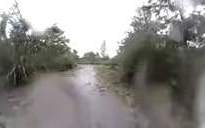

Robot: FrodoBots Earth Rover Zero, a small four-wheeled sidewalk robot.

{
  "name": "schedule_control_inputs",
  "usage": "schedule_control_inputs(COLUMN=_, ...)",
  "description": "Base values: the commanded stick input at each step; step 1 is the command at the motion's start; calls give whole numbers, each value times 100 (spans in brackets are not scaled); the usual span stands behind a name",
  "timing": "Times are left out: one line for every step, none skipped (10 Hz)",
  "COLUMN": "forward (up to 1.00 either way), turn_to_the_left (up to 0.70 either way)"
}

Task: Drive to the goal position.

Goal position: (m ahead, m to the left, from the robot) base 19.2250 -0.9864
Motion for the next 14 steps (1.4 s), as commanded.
schedule_control_inputs(forward=85, turn_to_the_left=0)
schedule_control_inputs(forward=85, turn_to_the_left=0)
schedule_control_inputs(forward=85, turn_to_the_left=0)
schedule_control_inputs(forward=85, turn_to_the_left=0)
schedule_control_inputs(forward=85, turn_to_the_left=10)
schedule_control_inputs(forward=85, turn_to_the_left=34)
schedule_control_inputs(forward=85, turn_to_the_left=34)
schedule_control_inputs(forward=85, turn_to_the_left=0)
schedule_control_inputs(forward=85, turn_to_the_left=0)
schedule_control_inputs(forward=85, turn_to_the_left=0)
schedule_control_inputs(forward=85, turn_to_the_left=0)
schedule_control_inputs(forward=85, turn_to_the_left=0)
schedule_control_inputs(forward=85, turn_to_the_left=0)
schedule_control_inputs(forward=85, turn_to_the_left=0)
